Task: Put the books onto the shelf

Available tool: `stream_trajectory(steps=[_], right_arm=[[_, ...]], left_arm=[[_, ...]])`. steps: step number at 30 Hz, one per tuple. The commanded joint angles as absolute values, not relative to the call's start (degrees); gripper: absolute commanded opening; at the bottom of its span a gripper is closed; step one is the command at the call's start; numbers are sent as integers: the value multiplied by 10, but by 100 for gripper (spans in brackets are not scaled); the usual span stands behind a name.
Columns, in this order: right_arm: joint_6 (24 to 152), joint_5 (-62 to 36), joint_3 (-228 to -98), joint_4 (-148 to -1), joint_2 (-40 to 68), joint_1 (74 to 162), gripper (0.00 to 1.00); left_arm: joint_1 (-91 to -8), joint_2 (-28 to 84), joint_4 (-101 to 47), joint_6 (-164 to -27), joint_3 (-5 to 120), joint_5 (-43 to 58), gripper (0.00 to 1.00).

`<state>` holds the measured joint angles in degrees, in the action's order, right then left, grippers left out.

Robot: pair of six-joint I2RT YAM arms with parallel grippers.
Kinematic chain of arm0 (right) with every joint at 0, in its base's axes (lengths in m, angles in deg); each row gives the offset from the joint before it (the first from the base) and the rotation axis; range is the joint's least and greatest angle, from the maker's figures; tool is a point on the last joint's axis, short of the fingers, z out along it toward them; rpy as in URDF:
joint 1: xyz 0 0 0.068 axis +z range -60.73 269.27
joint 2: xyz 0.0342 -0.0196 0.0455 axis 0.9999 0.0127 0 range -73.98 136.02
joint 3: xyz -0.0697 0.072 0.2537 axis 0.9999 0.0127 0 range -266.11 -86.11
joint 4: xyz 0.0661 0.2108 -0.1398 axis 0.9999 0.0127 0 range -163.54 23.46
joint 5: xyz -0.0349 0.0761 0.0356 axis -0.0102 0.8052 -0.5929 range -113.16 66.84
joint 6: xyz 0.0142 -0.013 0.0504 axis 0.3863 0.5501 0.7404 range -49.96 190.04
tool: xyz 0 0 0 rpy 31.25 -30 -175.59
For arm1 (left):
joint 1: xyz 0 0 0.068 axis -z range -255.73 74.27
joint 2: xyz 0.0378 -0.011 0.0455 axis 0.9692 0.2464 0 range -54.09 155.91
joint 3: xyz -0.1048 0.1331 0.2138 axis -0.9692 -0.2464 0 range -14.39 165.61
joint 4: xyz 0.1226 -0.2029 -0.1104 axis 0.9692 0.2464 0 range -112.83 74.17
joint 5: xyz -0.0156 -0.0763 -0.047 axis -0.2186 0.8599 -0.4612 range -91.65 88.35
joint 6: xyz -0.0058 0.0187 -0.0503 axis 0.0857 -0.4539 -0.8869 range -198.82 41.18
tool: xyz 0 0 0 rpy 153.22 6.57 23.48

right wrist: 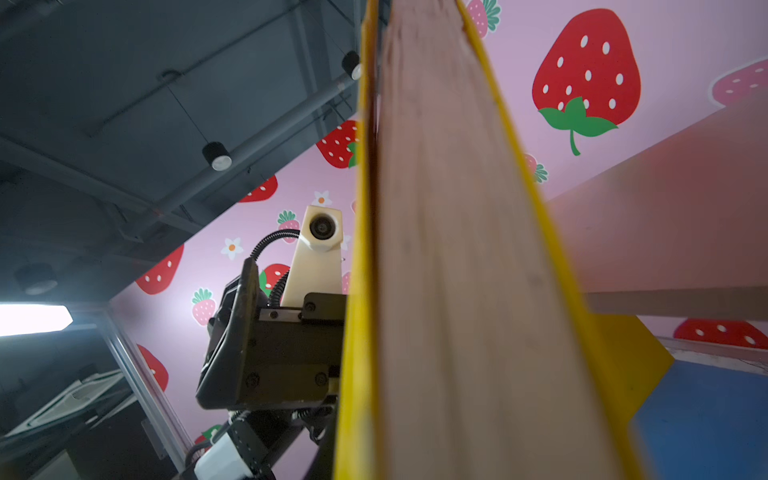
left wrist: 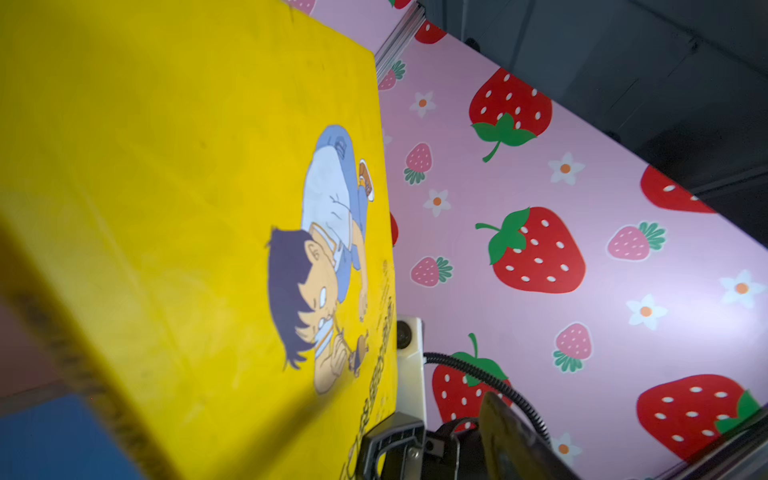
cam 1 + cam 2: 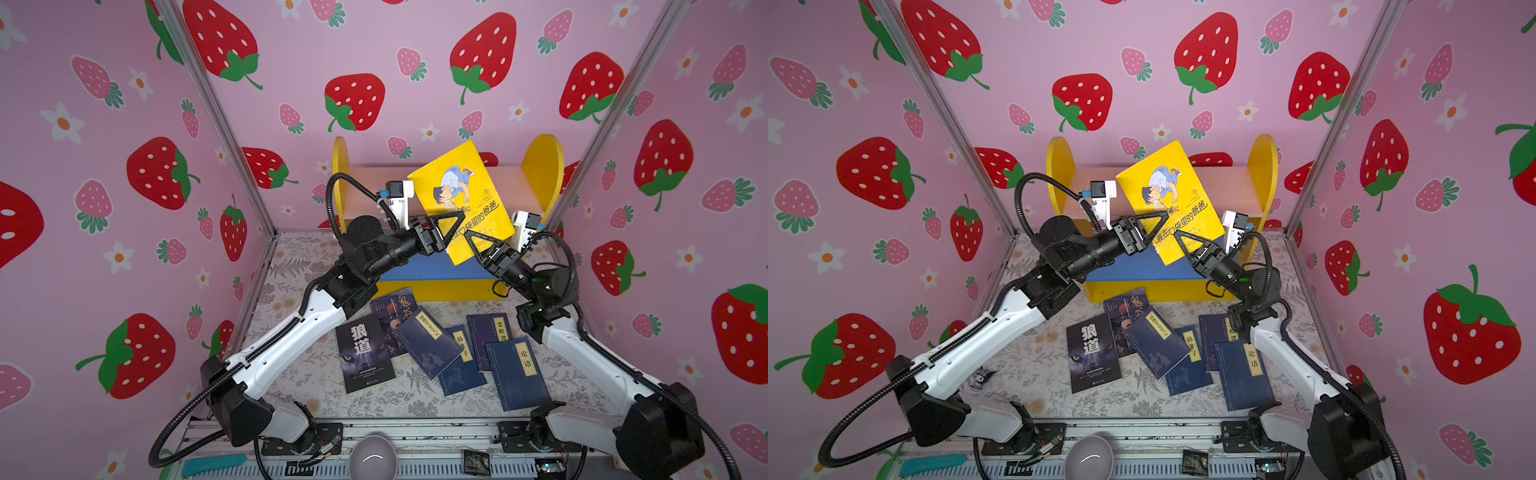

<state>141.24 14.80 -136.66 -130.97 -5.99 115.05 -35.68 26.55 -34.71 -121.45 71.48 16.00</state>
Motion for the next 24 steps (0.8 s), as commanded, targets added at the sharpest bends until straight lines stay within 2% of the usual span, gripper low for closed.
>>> stream_trajectory(steps=[1,4,7,20,24], right_arm=[[1346,255,-1409,-1212,-98,1118,0],[1360,352,-1416,-1198,-104,1091,0],[1366,387,-1416,-1180,-109,1084,0],[1380,405,-1441,-1181,-117,1082,0],[1403,421,-1448,-1198,-100,1083,0]], left_arm=[[-414,230,-214,-1175,762,207,89],[-476,216,-144,-1166,768,278,89],[-513,192,-146,-1156,743,329,89],[-523,175,-139,-1128,713,392,88],[-523,186,-154,-1131,721,409,78]])
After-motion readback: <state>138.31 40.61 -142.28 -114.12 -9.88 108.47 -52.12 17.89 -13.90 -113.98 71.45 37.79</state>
